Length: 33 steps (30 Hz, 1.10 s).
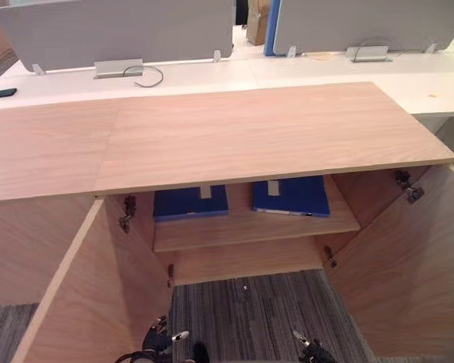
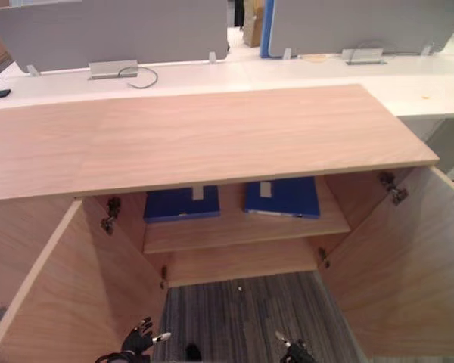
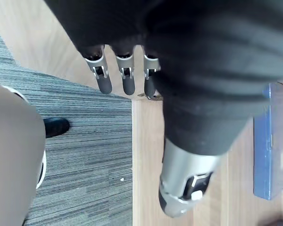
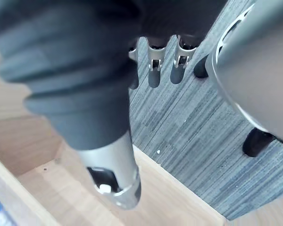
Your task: Walk over to the cabinet, pick up the folder, carry it to the office cabinet, place the folder inside the office cabinet, then close the office cabinet door
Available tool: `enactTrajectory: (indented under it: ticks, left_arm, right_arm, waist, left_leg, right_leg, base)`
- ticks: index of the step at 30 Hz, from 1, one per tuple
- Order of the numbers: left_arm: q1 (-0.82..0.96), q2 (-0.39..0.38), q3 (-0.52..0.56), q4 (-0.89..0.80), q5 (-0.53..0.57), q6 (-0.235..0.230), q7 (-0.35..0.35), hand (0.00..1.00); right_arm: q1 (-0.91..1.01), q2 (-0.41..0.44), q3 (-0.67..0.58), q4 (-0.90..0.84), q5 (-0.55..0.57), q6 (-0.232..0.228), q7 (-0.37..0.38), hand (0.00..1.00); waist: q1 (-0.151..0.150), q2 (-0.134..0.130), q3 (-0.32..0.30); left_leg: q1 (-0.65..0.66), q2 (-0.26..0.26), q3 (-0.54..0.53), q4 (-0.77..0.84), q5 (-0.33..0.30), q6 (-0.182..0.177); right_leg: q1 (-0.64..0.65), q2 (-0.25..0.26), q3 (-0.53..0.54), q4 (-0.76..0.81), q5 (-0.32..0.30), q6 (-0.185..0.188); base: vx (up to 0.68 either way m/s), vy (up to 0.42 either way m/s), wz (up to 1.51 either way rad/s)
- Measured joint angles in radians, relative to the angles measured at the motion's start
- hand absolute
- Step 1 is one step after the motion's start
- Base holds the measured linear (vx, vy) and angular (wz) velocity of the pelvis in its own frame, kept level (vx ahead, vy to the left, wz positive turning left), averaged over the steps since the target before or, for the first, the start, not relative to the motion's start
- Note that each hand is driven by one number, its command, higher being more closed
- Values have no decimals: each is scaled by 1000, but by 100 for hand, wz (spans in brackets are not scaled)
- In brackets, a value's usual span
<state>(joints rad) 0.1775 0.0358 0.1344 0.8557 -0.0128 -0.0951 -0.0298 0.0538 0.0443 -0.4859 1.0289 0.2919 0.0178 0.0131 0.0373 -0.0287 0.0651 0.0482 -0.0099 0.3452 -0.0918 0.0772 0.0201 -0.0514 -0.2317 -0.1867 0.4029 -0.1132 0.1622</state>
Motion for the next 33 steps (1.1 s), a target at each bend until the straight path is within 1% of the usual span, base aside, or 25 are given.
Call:
enactTrajectory:
  ticks: [1, 2, 3, 4, 6, 7, 8, 9, 11, 13, 14, 15, 16, 17, 18, 20, 21, 22, 24, 25, 28, 30, 33]
  left_arm:
    - [-3, 1, 5, 3, 1, 1, 0, 0]
    - [-3, 0, 10, 8, 1, 1, 0, 0]
    - [-7, -3, 21, 14, 1, 1, 0, 0]
    - [-9, -6, 35, 25, 1, 4, 0, 0]
    - [-13, -11, 64, 38, -2, 7, 1, 0]
    - [-20, -15, 88, 47, -7, 11, 1, 0]
    - [-21, -16, 98, 50, -7, 11, 1, 0]
    - [-28, -19, 119, 64, -8, 12, 2, 0]
    - [-35, -25, 151, 80, -10, 14, 4, 0]
    - [-36, -31, 191, 86, -11, 17, 8, 0]
    - [-34, -32, 220, 87, -13, 18, 15, 0]
    - [-33, -32, 253, 90, -24, 19, 26, 0]
    - [-33, -39, 270, 96, -30, 19, 32, 0]
    - [-34, -55, 292, 112, -32, 19, 37, 0]
    - [-34, -65, 293, 130, -34, 19, 37, 0]
    - [-35, -72, 284, 138, -37, 20, 37, 0]
    - [-36, -65, 263, 136, -37, 19, 37, 0]
    - [-36, -56, 242, 136, -37, 19, 37, 0]
    - [-36, -40, 182, 136, -37, 19, 37, 0]
    - [-36, -29, 139, 136, -37, 19, 37, 0]
    - [-37, -2, 64, 136, -36, 18, 36, 0]
    - [-39, 13, 30, 137, -35, 18, 36, 0]
    - [-48, 29, 11, 151, -36, 17, 35, 0]
  right_arm:
    - [1, 0, 24, -17, 0, -1, 0, 0]
    - [1, -1, 39, -20, 0, -2, -1, 0]
    - [1, -1, 57, -33, 0, -2, -2, 0]
    - [-2, 4, 62, -43, 0, -3, -2, 0]
    - [-1, 4, 78, -50, 0, -6, -2, 0]
    - [-1, 4, 78, -48, 0, -8, -3, 0]
    - [-1, 4, 79, -45, 0, -8, -3, 0]
    - [-1, 3, 82, -39, -1, -9, -3, 0]
    - [-2, 0, 95, -34, -3, -10, -3, 0]
    - [-1, 0, 95, -27, -3, -10, -2, 0]
    - [1, 3, 96, -6, -3, -9, 0, 0]
    - [3, 9, 98, 13, -3, -9, 1, 0]
    - [3, 9, 100, 20, -3, -9, 2, 0]
    - [5, -4, 114, 29, -3, -10, 4, 0]
    - [6, -21, 114, 33, -3, -13, 4, 0]
    - [9, -37, 111, 41, -2, -17, 4, 0]
    - [10, -40, 76, 63, -3, -17, 3, 0]
    - [13, -42, 64, 77, -3, -17, 3, 0]
    - [20, -43, 44, 89, -20, -17, 2, 0]
    - [21, -46, 45, 95, -35, -17, 2, 0]
    - [20, -50, 53, 105, -38, -17, 2, 0]
    - [17, -47, 59, 105, -38, -17, 2, 0]
    - [17, -46, 92, 105, -38, -18, 2, 0]
  waist:
    - [-4, 3, 12]
    - [-6, 4, 12]
    - [-6, 4, 11]
    - [-7, 6, 10]
    - [-19, 7, 10]
    - [-18, 7, 10]
    - [-19, 7, 10]
    - [-19, 7, 10]
    - [-19, 5, 9]
    - [-20, -5, 3]
    - [-21, -23, -10]
    - [-14, -43, -24]
    - [-8, -41, -31]
    - [-8, -28, -46]
    - [-11, -1, -58]
    - [-19, 17, -59]
    - [-23, 16, -58]
    - [-24, 13, -56]
    - [-27, 13, -57]
    - [-30, 13, -57]
    - [-38, 9, -54]
    - [-43, 5, -51]
    - [-45, -4, -45]
  left_leg:
    - [26, -2, 7, -1, -14, 14]
    - [29, 0, 15, -1, -20, 21]
    - [41, 1, 28, -1, -28, 23]
    - [45, 7, 27, 0, -34, 21]
    - [43, 30, 24, 5, -38, 16]
    - [38, 51, 21, 18, -46, 7]
    - [38, 60, 21, 26, -50, 4]
    - [39, 73, 22, 41, -54, -11]
    - [38, 80, 30, 59, -64, -26]
    - [40, 76, 31, 77, -76, -45]
    - [42, 69, 32, 89, -82, -55]
    - [42, 62, 34, 101, -92, -74]
    - [41, 69, 37, 101, -95, -84]
    - [42, 93, 39, 90, -87, -106]
    - [50, 115, 34, 58, -66, -124]
    - [64, 147, 22, 19, -46, -143]
    - [70, 176, -3, 5, -38, -159]
    - [71, 187, -14, 6, -38, -160]
    - [66, 194, -28, 6, -39, -163]
    - [61, 192, -31, 6, -39, -164]
    - [57, 180, -32, 6, -46, -164]
    - [56, 170, -33, 7, -52, -158]
    - [53, 159, -33, 8, -55, -151]
  right_leg:
    - [-38, -18, 2, 102, 17, -24]
    - [-54, -27, 1, 140, 27, -41]
    - [-78, -45, -3, 203, 27, -50]
    - [-105, -61, -5, 225, 25, -52]
    - [-119, -69, -5, 215, 25, -52]
    - [-115, -66, -6, 177, 25, -52]
    - [-109, -66, -10, 150, 25, -52]
    - [-98, -67, -21, 96, 26, -51]
    - [-93, -65, -35, 21, 28, -49]
    - [-75, -62, -62, -48, 42, -67]
    - [-63, -57, -82, -91, 81, -90]
    - [-46, -51, -102, -127, 95, -84]
    - [-28, -45, -106, -148, 80, -63]
    - [-13, -10, -111, -191, 61, -56]
    - [-11, 26, -123, -210, 56, -65]
    - [7, 65, -147, -230, 48, -79]
    - [28, 99, -169, -252, 45, -85]
    - [42, 112, -182, -264, 42, -90]
    - [55, 123, -192, -284, 41, -94]
    - [57, 125, -192, -295, 43, -96]
    - [64, 125, -191, -323, 56, -95]
    - [72, 121, -189, -346, 70, -95]
    - [75, 114, -188, -363, 82, -94]
  base:
    - [-62, 189, -12]
    - [-59, 145, -18]
    - [-74, 147, -22]
    - [-49, 95, -19]
    - [-25, 21, -2]
    - [1, -34, 1]
    - [35, -80, -7]
    - [34, -89, -10]
    - [71, -166, -11]
    - [136, -262, 2]
    - [173, -301, 3]
    - [185, -319, -7]
    - [195, -320, -18]
    - [238, -350, -17]
    - [235, -334, -7]
    - [139, -219, 16]
    - [139, -261, 30]
    - [128, -234, 27]
    - [77, -79, 20]
    - [63, -11, 12]
    - [39, 24, 2]
    - [17, 54, 0]
    - [0, 48, 0]
